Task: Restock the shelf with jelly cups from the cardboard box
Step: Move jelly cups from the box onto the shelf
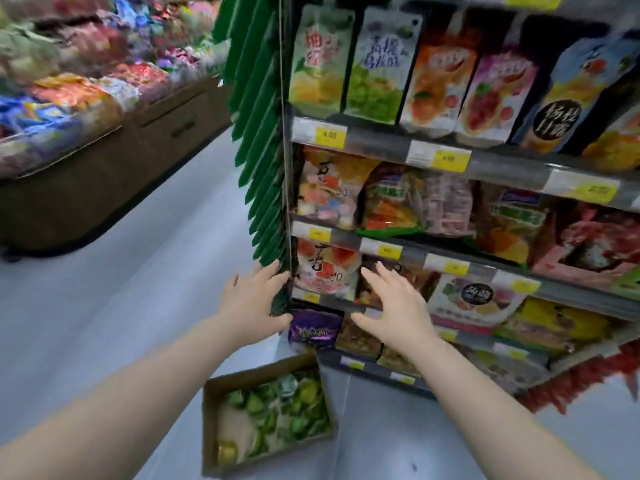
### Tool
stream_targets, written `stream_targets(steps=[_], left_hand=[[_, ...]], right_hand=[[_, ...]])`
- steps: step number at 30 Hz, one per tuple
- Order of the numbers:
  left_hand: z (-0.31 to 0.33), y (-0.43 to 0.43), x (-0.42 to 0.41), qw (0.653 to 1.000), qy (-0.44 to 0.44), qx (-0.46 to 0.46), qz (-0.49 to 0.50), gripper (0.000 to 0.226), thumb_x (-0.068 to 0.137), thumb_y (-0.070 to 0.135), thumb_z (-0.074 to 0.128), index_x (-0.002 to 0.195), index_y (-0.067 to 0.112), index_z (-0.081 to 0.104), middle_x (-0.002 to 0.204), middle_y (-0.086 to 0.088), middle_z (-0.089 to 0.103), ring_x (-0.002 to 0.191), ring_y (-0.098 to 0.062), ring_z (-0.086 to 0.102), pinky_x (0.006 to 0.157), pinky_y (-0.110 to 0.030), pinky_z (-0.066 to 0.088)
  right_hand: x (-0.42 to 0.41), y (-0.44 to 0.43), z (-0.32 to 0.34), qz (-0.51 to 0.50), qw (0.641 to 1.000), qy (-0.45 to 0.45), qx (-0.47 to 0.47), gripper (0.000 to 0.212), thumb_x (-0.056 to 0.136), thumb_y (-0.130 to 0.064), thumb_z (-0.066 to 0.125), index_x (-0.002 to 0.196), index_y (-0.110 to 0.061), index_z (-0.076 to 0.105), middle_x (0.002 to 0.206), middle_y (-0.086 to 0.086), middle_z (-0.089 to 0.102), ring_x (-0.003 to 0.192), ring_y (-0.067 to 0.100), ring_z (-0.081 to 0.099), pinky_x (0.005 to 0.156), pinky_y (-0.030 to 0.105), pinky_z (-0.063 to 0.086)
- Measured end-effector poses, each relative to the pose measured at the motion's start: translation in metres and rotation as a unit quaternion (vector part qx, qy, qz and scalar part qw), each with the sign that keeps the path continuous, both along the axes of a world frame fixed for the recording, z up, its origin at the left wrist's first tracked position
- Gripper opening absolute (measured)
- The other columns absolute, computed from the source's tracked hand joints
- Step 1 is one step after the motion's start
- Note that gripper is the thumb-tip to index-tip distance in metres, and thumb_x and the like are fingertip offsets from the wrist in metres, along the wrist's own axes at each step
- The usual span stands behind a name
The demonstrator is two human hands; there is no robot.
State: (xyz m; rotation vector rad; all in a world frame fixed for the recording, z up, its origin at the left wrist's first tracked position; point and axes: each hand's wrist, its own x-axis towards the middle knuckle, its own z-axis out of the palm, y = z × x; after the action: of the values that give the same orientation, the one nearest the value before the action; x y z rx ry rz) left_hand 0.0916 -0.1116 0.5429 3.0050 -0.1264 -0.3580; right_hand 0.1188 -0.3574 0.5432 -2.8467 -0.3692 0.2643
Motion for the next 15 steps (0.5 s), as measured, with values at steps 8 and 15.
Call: stream_targets(steps=[8, 15], left_hand=[[-0.123, 0.082, 0.000, 0.989, 0.140, 0.003, -0.035, 0.082, 0.090, 0.059, 0.046, 0.153, 0.035, -0.001, 0.162, 0.001, -0.005, 0.148, -0.024, 0.005, 0.117, -0.051, 0.011], [-0.268, 0.109, -0.016, 0.976, 0.217, -0.032, 0.009, 0.079, 0.089, 0.047, 0.048, 0.153, 0.031, 0.005, 0.162, 0.000, 0.000, 0.147, -0.021, 0.014, 0.117, -0.042, 0.018]], right_hand=[[0.006, 0.084, -0.117, -0.018, 0.991, 0.130, 0.016, 0.068, 0.089, -0.052, 0.058, 0.148, -0.039, 0.029, 0.159, -0.008, 0.017, 0.145, 0.019, 0.018, 0.113, 0.038, 0.027], [-0.003, 0.113, -0.258, -0.021, 0.977, 0.212, 0.022, 0.062, 0.090, -0.041, 0.058, 0.146, -0.041, 0.032, 0.158, -0.010, 0.022, 0.143, 0.019, 0.023, 0.114, 0.037, 0.027]])
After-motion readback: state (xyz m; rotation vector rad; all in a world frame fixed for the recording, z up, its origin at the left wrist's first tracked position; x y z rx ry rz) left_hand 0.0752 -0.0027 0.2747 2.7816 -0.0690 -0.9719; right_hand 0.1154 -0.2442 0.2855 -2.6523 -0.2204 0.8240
